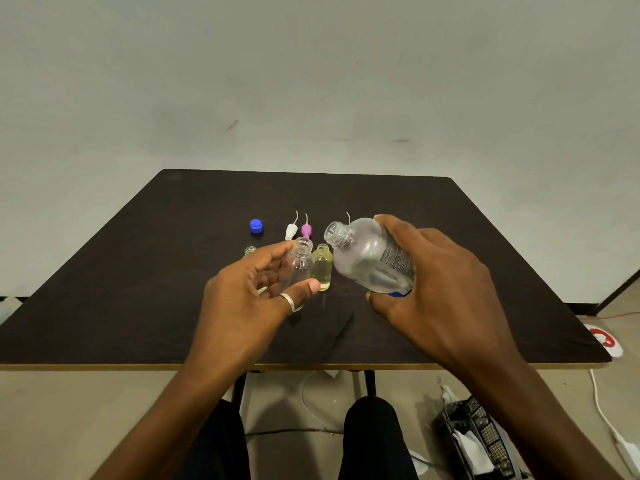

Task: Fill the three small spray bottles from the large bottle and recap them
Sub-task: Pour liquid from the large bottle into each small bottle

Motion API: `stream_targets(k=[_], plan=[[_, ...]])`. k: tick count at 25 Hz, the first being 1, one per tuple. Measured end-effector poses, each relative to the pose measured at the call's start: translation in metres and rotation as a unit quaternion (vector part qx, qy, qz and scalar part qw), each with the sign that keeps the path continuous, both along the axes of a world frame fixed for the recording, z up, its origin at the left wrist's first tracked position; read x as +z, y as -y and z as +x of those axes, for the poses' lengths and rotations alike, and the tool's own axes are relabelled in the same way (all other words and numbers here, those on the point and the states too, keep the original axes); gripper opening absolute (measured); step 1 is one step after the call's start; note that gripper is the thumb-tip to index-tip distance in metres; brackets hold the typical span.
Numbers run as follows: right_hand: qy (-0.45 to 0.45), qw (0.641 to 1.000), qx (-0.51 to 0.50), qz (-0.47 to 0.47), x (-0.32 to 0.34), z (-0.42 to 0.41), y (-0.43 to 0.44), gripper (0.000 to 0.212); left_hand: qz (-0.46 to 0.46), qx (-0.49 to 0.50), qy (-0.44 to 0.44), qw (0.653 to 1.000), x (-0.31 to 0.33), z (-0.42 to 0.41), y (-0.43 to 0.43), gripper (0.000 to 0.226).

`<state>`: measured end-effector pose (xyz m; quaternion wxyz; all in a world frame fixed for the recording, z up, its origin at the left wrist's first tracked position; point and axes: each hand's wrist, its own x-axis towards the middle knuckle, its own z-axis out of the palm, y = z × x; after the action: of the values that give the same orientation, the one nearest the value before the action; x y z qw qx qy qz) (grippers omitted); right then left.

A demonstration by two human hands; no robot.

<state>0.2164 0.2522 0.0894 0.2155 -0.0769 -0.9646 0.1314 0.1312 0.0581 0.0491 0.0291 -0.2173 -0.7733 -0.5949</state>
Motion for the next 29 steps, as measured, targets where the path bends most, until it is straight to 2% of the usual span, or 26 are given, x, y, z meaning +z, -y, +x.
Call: stream_targets(k=[9, 29], plan=[[-0.006, 0.999, -0.014, 0.045, -0.003, 0.000, 0.007, 0.087, -0.019, -0.016, -0.011, 1.000, 0.006, 0.002, 0.004, 0.050], [-0.029, 0.994, -0.033, 0.102, -0.008, -0.003, 0.001, 0.094, -0.047, -0.018, -0.029, 0.998, -0.004, -0.002, 0.006, 0.058]])
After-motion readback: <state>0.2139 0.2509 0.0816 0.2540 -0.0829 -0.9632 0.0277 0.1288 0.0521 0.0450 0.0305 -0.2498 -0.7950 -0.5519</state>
